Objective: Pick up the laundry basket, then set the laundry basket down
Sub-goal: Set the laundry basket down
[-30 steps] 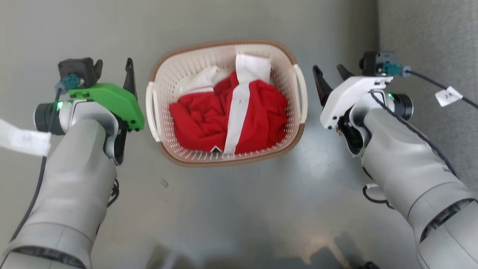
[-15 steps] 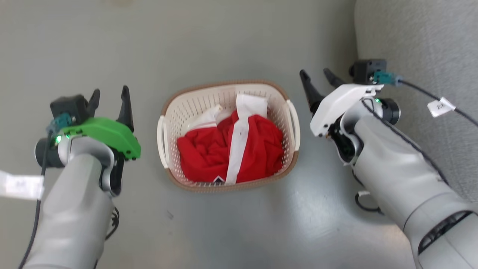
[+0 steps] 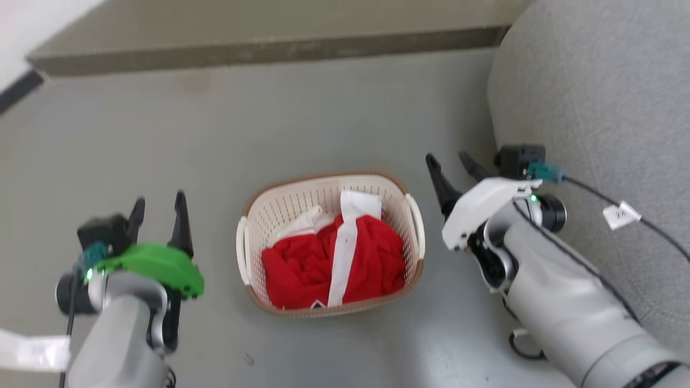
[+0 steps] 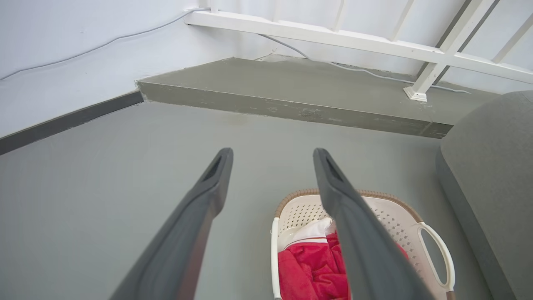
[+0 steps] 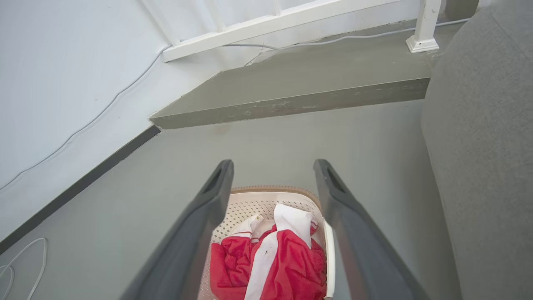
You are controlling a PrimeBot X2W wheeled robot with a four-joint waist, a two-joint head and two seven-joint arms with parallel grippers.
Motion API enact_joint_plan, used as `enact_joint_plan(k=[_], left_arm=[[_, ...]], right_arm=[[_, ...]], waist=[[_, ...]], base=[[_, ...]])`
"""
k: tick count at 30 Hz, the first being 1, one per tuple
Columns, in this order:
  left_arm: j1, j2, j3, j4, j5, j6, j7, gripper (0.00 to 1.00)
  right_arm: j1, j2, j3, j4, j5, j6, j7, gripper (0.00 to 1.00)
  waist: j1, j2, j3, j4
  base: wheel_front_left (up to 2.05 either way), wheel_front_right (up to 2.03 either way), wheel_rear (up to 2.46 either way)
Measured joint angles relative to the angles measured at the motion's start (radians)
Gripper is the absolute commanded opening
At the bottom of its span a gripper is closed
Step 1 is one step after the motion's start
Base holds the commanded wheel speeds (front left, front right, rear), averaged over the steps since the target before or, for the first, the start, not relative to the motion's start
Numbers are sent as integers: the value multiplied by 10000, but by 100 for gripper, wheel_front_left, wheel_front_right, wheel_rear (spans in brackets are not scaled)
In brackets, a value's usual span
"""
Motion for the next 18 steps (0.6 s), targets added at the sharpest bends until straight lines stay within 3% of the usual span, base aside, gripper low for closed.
enact_joint_plan(k=[18], left_arm=[[2806, -121, 545, -1586, 756, 259, 0, 100]], right_arm=[[2529, 31, -543, -1519, -1139, -355, 0, 100]], waist=[[-1, 0, -2213, -113]], base=[[0, 0, 0]])
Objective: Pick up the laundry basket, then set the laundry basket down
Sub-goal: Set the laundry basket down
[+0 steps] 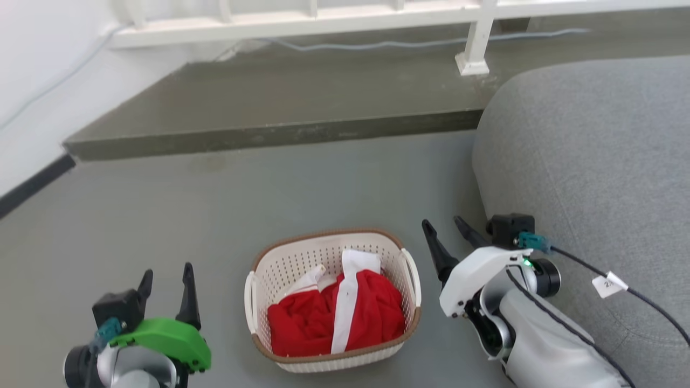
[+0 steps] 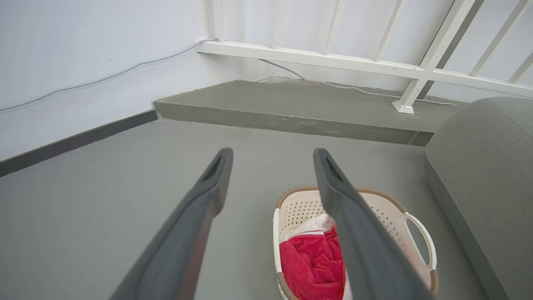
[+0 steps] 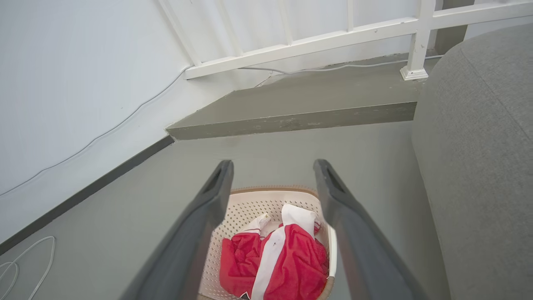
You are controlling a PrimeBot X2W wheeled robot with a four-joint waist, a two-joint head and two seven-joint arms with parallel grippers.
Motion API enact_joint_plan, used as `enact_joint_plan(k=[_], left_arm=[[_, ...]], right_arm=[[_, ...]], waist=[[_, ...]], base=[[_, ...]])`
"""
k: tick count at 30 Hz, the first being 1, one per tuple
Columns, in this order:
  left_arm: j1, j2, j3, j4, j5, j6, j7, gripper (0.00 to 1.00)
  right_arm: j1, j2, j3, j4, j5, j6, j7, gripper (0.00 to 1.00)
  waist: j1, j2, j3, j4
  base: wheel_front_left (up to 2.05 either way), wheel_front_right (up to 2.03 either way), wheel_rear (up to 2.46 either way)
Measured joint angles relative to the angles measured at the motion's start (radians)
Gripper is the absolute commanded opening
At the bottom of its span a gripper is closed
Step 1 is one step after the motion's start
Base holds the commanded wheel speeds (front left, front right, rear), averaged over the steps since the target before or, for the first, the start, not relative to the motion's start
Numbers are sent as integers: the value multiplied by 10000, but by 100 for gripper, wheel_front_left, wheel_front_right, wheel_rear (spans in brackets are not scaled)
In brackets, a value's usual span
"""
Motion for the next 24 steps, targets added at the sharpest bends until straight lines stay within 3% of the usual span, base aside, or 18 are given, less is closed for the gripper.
enact_joint_plan(k=[24], left_arm=[[1862, -117, 685, -1701, 539, 184, 0, 100]], right_arm=[[1953, -48, -1237, -2132, -1041, -525, 0, 100]], waist=[[0, 0, -476, -57]], base=[[0, 0, 0]])
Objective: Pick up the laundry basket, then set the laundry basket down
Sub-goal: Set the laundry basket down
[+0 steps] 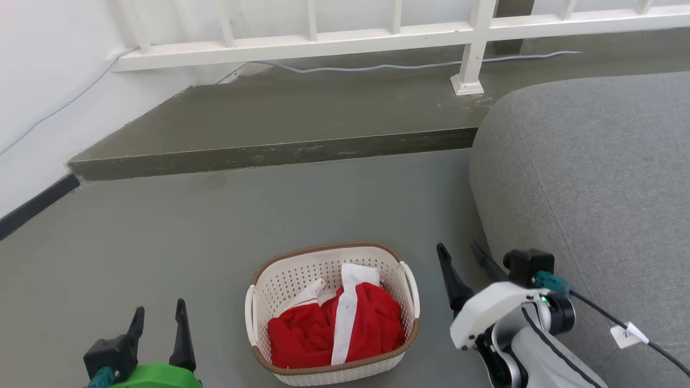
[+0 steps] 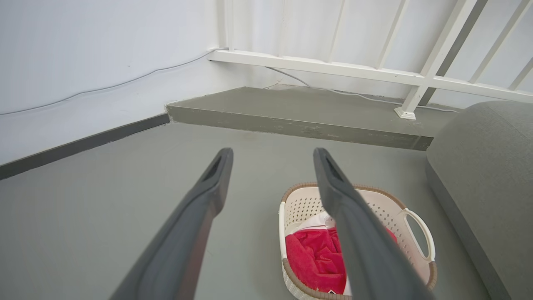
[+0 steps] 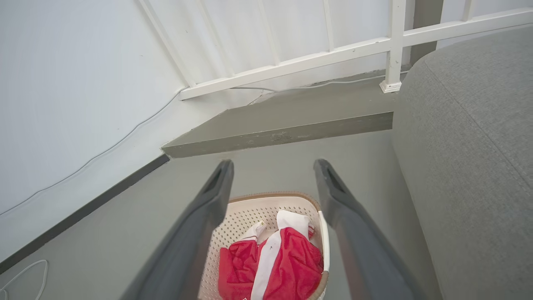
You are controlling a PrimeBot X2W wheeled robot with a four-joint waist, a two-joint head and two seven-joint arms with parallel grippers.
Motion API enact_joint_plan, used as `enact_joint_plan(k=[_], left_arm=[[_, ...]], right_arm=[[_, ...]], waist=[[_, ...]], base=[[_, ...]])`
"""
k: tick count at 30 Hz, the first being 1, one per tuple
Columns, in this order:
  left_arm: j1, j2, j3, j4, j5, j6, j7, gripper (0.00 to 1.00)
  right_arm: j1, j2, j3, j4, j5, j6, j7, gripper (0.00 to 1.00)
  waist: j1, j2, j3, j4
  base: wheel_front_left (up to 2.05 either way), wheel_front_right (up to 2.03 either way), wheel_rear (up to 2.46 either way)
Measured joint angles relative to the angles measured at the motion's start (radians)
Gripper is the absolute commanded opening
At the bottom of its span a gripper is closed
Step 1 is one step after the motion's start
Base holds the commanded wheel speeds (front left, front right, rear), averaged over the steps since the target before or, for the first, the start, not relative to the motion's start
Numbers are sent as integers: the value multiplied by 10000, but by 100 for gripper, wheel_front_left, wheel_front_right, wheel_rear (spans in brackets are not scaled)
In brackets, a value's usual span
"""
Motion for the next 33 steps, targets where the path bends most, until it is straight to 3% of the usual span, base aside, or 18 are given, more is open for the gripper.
enact_joint_plan(k=[33], left_arm=[[1279, -215, 169, -1181, 571, 94, 0, 100]], right_arm=[[1691, 0, -658, -1200, -823, -146, 0, 100]], waist=[[0, 0, -174, -58]], base=[[0, 0, 0]])
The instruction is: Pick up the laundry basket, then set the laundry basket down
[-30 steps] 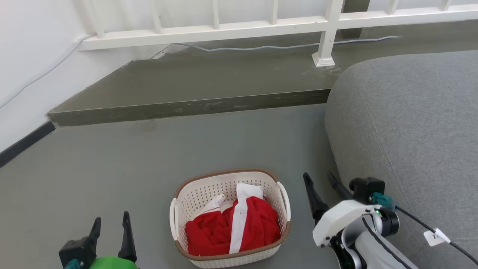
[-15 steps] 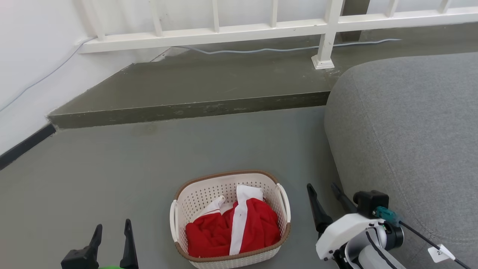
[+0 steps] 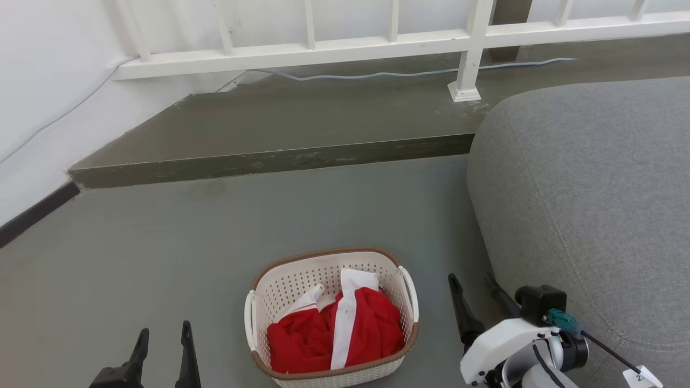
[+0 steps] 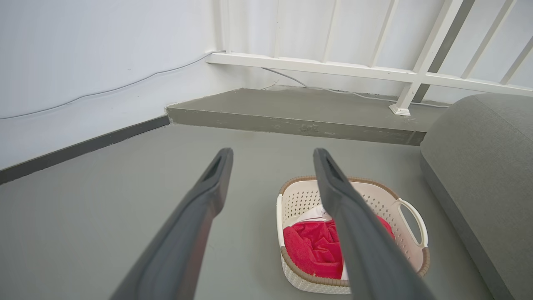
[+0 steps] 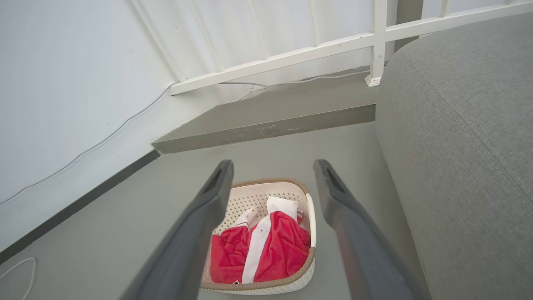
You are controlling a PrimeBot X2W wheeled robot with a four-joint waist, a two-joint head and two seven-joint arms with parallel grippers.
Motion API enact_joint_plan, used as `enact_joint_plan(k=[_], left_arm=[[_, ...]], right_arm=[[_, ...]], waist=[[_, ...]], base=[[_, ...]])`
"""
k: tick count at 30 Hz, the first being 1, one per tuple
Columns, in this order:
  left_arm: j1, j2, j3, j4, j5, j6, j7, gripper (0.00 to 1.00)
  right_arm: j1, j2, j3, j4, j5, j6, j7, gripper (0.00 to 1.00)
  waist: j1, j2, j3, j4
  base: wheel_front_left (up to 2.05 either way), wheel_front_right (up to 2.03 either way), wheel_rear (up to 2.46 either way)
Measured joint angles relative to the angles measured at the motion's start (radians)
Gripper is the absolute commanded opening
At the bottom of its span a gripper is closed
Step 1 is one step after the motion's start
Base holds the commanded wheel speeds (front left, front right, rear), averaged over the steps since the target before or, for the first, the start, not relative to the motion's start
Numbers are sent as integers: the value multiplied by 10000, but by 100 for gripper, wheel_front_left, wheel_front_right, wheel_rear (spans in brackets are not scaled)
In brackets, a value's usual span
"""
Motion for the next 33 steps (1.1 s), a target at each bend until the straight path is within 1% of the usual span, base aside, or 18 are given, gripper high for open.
enact_joint_plan(k=[16, 17, 22, 25, 28, 32, 33], left_arm=[[347, -35, 23, -228, 244, 4, 0, 100], [349, -42, 19, -198, 238, 2, 4, 0], [362, -207, -46, 351, 238, 2, 44, 0], [367, -242, -38, 393, 151, -12, 52, 0], [366, -244, 12, 410, -140, -31, 142, 0], [357, -244, 96, 431, -523, -113, 278, 0], [350, -244, 117, 439, -679, -117, 337, 0]], right_arm=[[297, 31, -148, -261, -318, -23, 0, 100], [343, 42, -148, -219, -316, -23, 2, 0], [837, 79, -77, 245, -314, -23, 17, 0], [975, 82, -142, 268, -209, -10, 44, 0], [975, 84, -272, 203, 2, 65, 58, 0], [974, 88, -412, 123, 456, 84, 144, 0], [974, 90, -458, 107, 560, 138, 184, 0]], waist=[[0, 0, -106, -8], [0, 0, -107, -9], [1, 0, -109, -10], [0, 0, -104, -6], [0, 0, -87, 6], [1, 0, -63, 20], [0, 0, -58, 23]], base=[[0, 0, 0], [0, 0, 0], [0, 0, 0], [0, 0, 0], [0, 0, 0], [0, 0, 0], [0, 0, 0]])
